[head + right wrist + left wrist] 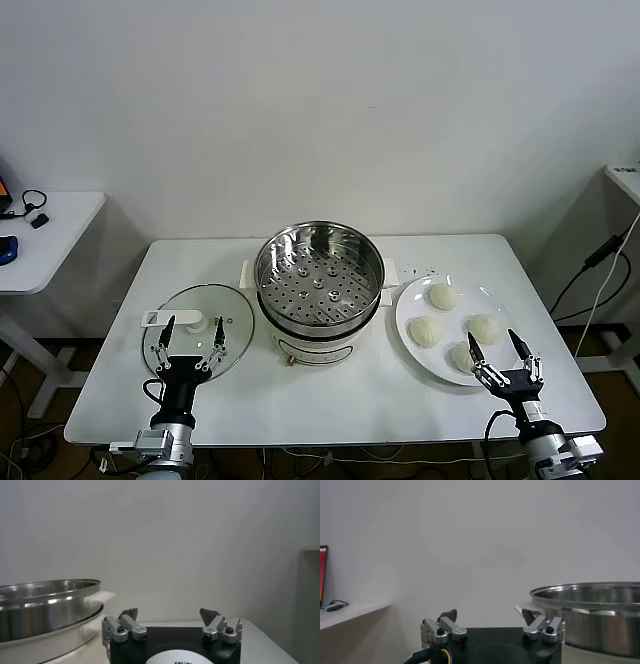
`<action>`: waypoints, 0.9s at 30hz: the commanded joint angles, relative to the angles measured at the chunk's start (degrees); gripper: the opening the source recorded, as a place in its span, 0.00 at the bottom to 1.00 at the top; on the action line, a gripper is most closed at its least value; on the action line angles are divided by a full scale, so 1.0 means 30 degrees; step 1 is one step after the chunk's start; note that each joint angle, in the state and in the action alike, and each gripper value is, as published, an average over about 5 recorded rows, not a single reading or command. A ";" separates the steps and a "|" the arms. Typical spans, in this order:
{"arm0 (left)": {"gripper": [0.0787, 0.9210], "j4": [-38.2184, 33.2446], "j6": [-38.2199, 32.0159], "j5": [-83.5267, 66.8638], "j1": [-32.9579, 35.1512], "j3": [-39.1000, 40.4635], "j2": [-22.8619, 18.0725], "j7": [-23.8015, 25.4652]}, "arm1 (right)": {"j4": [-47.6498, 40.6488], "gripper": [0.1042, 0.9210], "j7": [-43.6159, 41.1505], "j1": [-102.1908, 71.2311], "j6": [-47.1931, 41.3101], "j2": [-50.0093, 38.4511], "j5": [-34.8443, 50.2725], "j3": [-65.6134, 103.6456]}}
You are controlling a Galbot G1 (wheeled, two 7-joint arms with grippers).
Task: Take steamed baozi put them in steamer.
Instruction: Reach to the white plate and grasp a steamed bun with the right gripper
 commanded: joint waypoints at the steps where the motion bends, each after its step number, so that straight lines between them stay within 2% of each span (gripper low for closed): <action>1: 0.88 0.0017 0.0003 0.0115 0.0014 -0.0065 -0.0934 0.0241 | 0.0113 0.88 0.1514 0.1066 -0.1926 -0.0268 -0.1578 0.0214; 7: 0.88 0.0067 0.0014 0.0183 0.0040 -0.0005 -0.0934 0.0227 | -0.0291 0.88 0.2199 0.3570 -0.4770 -0.2082 -0.3611 0.0028; 14: 0.88 0.0120 -0.0176 0.0254 0.0023 0.0153 -0.0899 0.0250 | -0.1951 0.88 0.1234 0.7792 -0.8549 -0.5844 -0.4470 -0.1757; 23: 0.88 -0.0002 -0.0507 0.0341 0.0187 0.0489 -0.0833 0.0354 | -0.3333 0.88 -0.3364 1.1949 -1.2831 -1.0902 -0.5377 -0.5591; 27: 0.88 0.0000 -0.0721 0.0459 0.0270 0.0686 -0.0807 0.0367 | -0.3814 0.88 -0.5289 1.4291 -1.3677 -1.2976 -0.5393 -0.8136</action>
